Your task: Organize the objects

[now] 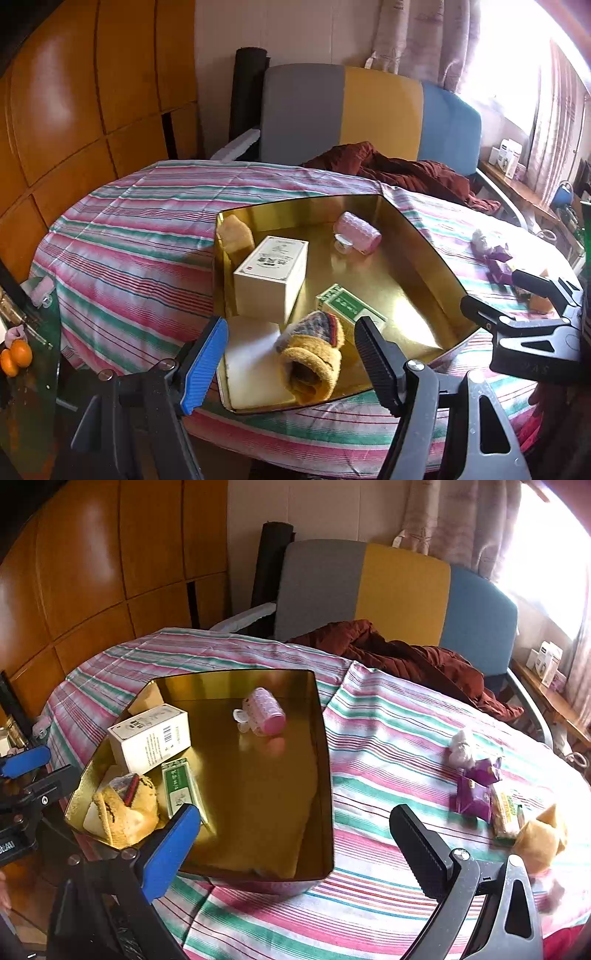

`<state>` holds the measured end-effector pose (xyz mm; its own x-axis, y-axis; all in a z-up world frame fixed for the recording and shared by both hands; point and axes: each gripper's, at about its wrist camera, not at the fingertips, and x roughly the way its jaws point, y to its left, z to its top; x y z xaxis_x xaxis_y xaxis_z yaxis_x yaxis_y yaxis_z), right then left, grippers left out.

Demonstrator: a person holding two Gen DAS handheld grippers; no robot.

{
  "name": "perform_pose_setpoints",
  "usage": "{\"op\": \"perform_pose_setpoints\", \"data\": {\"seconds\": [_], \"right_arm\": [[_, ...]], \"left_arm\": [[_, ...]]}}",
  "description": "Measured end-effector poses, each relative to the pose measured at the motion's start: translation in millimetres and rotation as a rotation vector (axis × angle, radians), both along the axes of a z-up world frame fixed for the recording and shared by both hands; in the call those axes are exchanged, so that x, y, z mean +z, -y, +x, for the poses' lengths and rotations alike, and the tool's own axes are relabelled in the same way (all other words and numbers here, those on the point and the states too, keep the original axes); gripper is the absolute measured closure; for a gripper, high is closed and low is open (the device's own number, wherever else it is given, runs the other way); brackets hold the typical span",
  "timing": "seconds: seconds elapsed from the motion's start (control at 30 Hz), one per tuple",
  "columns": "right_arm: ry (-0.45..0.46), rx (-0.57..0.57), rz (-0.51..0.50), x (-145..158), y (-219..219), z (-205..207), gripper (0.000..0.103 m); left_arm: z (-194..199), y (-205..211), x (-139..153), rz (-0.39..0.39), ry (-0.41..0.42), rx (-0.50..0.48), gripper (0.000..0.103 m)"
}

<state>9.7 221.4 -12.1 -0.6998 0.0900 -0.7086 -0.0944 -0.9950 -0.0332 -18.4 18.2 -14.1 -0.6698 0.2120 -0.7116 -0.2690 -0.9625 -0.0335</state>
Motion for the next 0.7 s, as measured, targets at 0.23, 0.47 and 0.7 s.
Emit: {"op": "perform_pose_setpoints", "data": {"seconds": [0.23,0.47,0.7], "right_arm": [[0.007,-0.050,0.007,-3,-24,3,0.000],[0.024,-0.130,0.051,-3,-69,11,0.000],[0.004,-0.322,0.099,14,-172,32,0.000]], "left_arm": [[2,-10,-1,-0.006,0.000,-0.058,0.031],[1,-19,0,-0.025,0.006,-0.095,0.031],[7,-41,13,0.000,-0.020,-0.212,0.030]]}}
